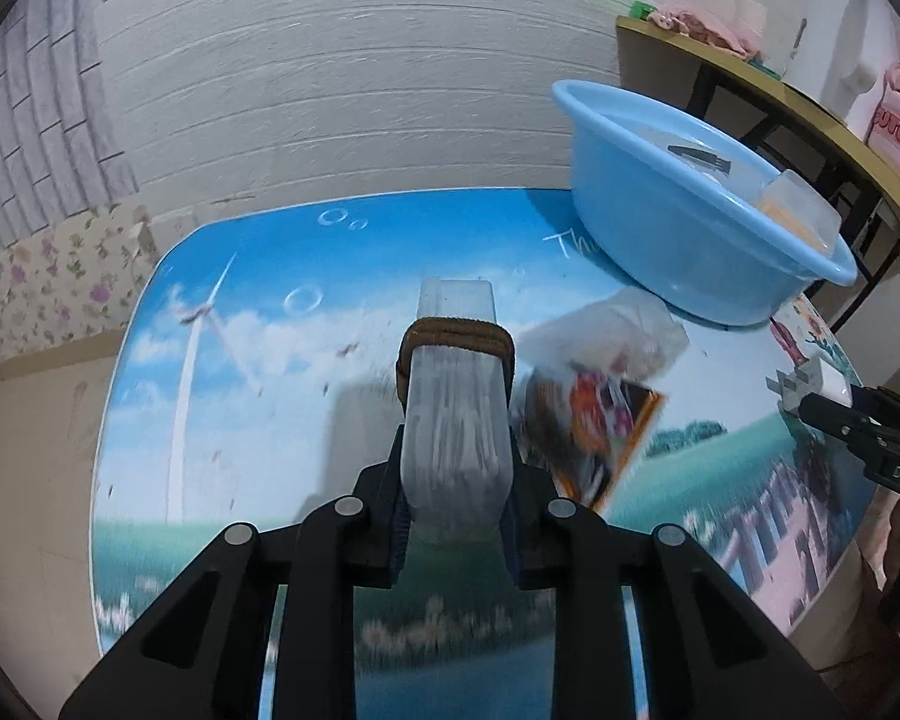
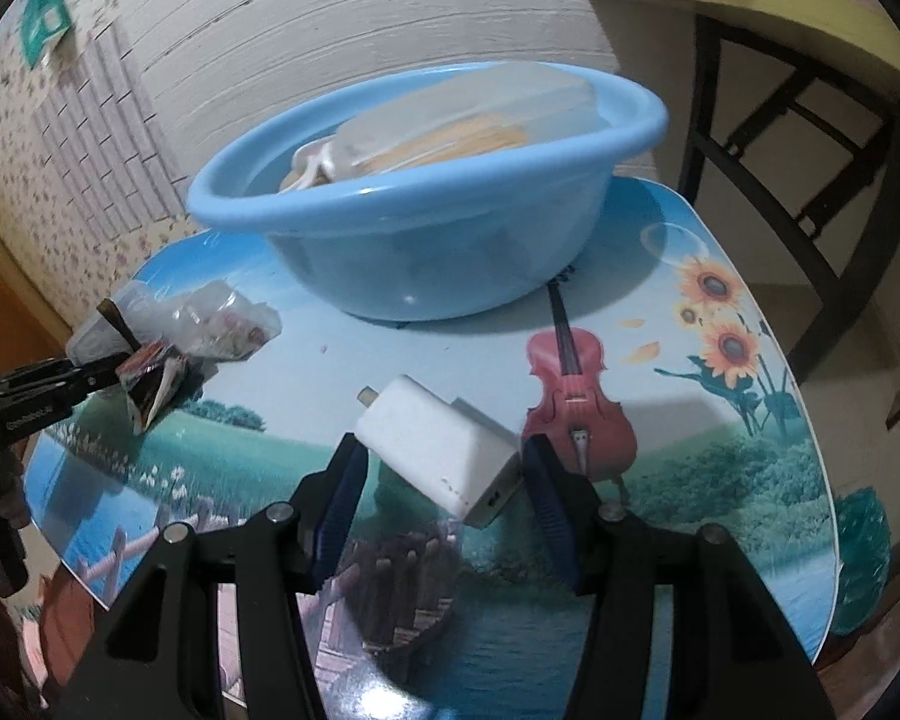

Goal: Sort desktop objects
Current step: 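Lift the wrapped bundle and white charger off the table with both grippers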

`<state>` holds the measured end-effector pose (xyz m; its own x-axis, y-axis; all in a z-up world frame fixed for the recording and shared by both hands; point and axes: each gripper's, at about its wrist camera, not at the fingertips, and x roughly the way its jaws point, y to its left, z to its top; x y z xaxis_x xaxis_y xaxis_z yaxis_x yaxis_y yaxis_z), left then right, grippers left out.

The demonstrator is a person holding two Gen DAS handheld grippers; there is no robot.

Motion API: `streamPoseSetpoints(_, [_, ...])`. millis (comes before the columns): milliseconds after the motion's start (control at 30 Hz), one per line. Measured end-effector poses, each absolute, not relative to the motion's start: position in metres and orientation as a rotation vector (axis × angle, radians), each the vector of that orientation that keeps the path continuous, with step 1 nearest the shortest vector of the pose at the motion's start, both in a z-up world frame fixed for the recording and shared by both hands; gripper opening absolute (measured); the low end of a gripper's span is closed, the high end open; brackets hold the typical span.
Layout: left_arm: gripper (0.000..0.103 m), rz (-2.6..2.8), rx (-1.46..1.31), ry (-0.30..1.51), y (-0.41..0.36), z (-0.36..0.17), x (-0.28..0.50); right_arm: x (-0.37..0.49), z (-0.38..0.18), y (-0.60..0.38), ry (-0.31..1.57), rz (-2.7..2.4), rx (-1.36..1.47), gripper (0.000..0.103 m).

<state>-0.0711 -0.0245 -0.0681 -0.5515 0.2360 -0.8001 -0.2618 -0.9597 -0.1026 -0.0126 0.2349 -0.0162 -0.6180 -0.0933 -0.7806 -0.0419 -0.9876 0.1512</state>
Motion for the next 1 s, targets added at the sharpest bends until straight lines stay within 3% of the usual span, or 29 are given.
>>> streamPoseSetpoints(1000, [0.023,2.565,-1.320,0.100,-0.022,-0.072,-0.020,0.001,-0.018,0.240,-0.199,-2.762,1.369,0.054])
